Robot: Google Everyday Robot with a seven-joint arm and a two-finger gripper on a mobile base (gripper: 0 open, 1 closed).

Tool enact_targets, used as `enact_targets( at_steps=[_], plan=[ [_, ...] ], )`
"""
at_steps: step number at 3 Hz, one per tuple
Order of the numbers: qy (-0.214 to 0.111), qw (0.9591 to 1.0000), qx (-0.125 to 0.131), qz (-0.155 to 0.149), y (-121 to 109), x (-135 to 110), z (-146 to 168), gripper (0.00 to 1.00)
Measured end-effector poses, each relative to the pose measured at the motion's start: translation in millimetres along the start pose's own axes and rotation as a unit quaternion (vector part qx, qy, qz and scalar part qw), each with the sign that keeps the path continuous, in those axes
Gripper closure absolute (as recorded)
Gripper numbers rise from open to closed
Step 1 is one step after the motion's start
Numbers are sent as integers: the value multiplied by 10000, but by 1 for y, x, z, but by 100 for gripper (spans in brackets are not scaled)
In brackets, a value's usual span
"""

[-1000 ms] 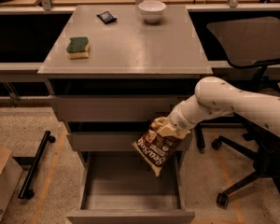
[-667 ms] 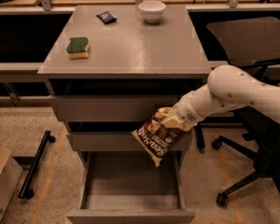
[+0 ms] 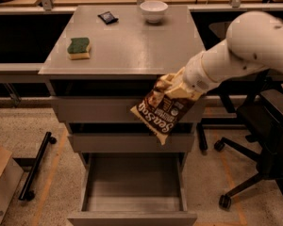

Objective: Pick brown chip bag from bottom drawer and place on counter

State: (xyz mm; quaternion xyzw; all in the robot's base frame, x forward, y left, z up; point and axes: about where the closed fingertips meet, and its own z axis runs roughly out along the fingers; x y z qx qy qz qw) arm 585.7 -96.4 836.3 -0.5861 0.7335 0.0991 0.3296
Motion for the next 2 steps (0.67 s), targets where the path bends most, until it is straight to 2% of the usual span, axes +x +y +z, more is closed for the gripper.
enact_targets(
  at_steps=[1,2],
  plan=[
    [100,9968,382,-691,-10,-68,-56,100],
    [102,9956,454,-808,-11,-78,-65,100]
  ],
)
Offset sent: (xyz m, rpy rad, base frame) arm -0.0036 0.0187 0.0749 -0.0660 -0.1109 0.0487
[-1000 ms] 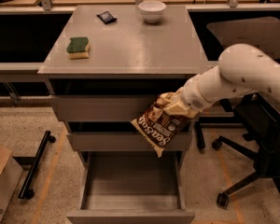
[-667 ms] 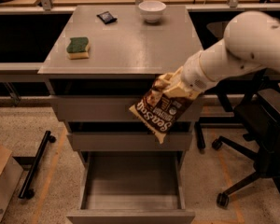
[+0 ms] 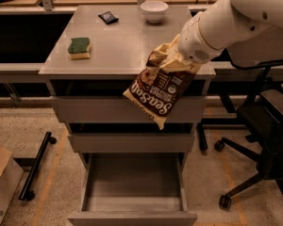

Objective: Pick brown chip bag from bottom drawer and place on counter

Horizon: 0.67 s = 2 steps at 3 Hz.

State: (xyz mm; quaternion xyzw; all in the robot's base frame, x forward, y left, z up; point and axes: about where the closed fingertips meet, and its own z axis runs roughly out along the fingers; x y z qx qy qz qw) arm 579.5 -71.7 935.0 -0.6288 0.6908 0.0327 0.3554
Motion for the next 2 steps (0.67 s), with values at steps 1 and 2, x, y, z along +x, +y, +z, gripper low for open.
enact_targets(
  at_steps=[1,2],
  plan=[
    [0,10000,0,-1,0,0,0,100],
    [67,9997,-42,-234,-14,-12,7,100]
  ],
)
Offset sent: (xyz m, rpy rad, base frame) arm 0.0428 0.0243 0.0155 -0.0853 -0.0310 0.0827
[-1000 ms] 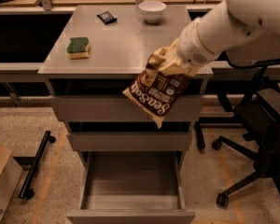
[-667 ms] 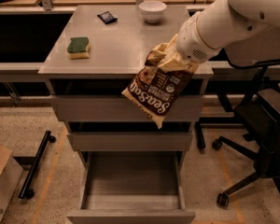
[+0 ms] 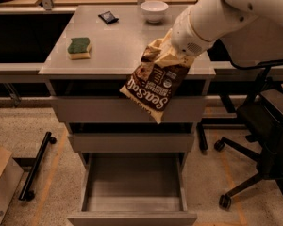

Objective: Pick brown chip bag from bottom drawer and place on counter

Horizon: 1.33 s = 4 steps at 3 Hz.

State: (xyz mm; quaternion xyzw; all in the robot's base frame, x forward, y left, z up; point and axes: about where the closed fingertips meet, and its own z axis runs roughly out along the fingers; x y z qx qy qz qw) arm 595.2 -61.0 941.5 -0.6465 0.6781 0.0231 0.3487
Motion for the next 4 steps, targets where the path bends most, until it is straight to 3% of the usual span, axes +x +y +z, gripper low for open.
enact_targets(
  at_steps=[1,2,4],
  plan=[
    [15,9996,149,-258,-35,-12,5,100],
    [-316,9975,486,-416,-98,-31,14,100],
    [-755,9920,927,-416,-181,-50,33,100]
  ],
)
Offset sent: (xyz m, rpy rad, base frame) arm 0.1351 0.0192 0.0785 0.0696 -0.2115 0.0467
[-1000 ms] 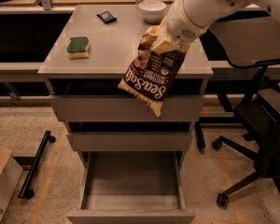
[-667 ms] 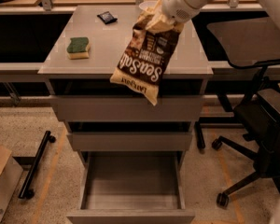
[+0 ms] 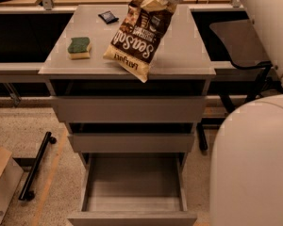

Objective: Pick brown chip bag from bottom drawer and place on counter

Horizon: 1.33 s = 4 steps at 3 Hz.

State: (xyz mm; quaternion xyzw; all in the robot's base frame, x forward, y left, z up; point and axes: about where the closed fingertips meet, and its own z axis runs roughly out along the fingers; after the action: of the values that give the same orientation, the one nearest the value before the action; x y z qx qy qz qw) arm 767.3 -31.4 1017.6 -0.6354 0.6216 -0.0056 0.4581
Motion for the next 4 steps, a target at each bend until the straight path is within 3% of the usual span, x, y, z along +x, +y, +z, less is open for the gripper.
enact_targets(
  at_steps=[1,2,4],
  plan=[
    [-6,9999,127,61,-21,17,30,82],
    [48,9996,188,217,-27,41,55,59],
    [44,9997,125,225,-24,42,65,12]
  ],
)
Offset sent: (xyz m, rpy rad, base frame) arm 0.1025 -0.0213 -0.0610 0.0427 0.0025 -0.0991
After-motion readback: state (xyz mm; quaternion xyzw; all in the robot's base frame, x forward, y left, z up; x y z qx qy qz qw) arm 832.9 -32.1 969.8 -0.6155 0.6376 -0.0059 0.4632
